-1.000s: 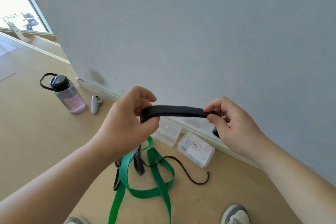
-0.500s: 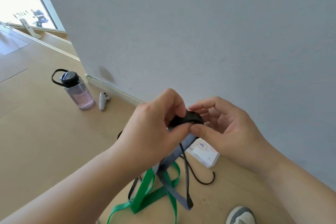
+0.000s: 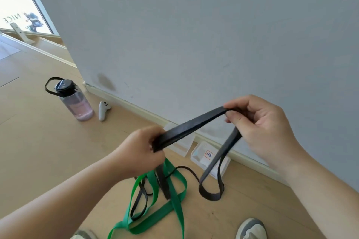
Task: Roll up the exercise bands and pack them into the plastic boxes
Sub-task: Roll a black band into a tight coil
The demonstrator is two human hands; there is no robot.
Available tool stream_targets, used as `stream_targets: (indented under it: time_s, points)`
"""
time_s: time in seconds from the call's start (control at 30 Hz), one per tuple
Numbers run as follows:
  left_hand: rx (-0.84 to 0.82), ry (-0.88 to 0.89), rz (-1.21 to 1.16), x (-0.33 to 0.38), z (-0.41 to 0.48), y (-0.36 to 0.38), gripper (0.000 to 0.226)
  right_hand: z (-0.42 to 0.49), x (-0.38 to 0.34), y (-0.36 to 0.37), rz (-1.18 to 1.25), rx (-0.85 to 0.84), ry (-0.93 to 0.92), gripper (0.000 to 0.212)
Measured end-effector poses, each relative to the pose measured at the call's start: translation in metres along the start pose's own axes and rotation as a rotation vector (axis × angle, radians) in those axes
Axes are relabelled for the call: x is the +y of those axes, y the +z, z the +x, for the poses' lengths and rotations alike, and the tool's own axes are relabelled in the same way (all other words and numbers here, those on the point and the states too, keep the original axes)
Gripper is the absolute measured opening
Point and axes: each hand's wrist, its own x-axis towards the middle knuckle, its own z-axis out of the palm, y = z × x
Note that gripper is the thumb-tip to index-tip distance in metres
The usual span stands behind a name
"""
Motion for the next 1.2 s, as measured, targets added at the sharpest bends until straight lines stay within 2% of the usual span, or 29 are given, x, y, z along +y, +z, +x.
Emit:
stream_targets:
  time_s: [0.1,0.17,0.23,0.37,0.43,0.53,0.63,0.73,0.83,0.9,0.97,1.03,1.13,1.2]
  points:
    - [0.19,0.059,-0.194,0.013,-0.008,-0.016,0.039,0.006,0.027,-0.016,-0.195,-0.105,0.197,0.022]
    - [0.324,0.139,-0.281,0.029,-0.018,-0.02,0.039,0.004,0.036,-0.014,-0.25,-0.25,0.314,0.018]
    - [0.389,0.22,-0.304,0.043,-0.028,-0.018,0.036,-0.002,0.037,-0.005,-0.213,-0.369,0.349,0.022]
    - [0.315,0.324,-0.224,0.051,-0.031,-0.004,0.035,-0.009,0.013,0.017,0.092,-0.501,0.201,0.025]
    - [0.312,0.364,-0.198,0.051,-0.026,0.0,0.032,-0.012,0.0,0.024,0.206,-0.515,0.147,0.026]
    - [0.322,0.361,-0.199,0.049,-0.025,0.0,0.032,-0.013,-0.01,0.031,0.145,-0.443,0.108,0.028]
    - [0.307,0.332,-0.176,0.043,-0.023,-0.004,0.041,-0.013,-0.011,0.035,0.066,-0.413,0.06,0.028]
    - [0.099,0.205,-0.109,0.028,-0.016,-0.001,0.053,-0.016,-0.013,0.038,0.033,-0.372,-0.016,0.026]
    - [-0.156,0.074,0.034,0.011,-0.012,0.01,0.033,-0.015,-0.014,0.036,-0.002,-0.314,-0.037,0.027]
    - [-0.205,0.012,0.031,0.002,-0.01,0.011,0.027,-0.011,-0.01,0.029,-0.061,-0.234,-0.04,0.028]
    - [-0.185,-0.017,-0.006,-0.001,-0.008,0.008,0.029,-0.004,0.001,0.021,-0.124,-0.162,-0.011,0.027]
    - [-0.09,0.0,-0.108,0.002,-0.008,0.002,0.036,0.002,0.014,0.012,-0.212,-0.157,0.052,0.028]
    - [0.076,0.063,-0.337,0.017,-0.016,-0.009,0.044,0.004,0.026,0.001,-0.271,-0.319,0.213,0.027]
    - [0.119,0.11,-0.409,0.029,-0.022,-0.013,0.041,-0.001,0.024,0.003,-0.156,-0.473,0.265,0.036]
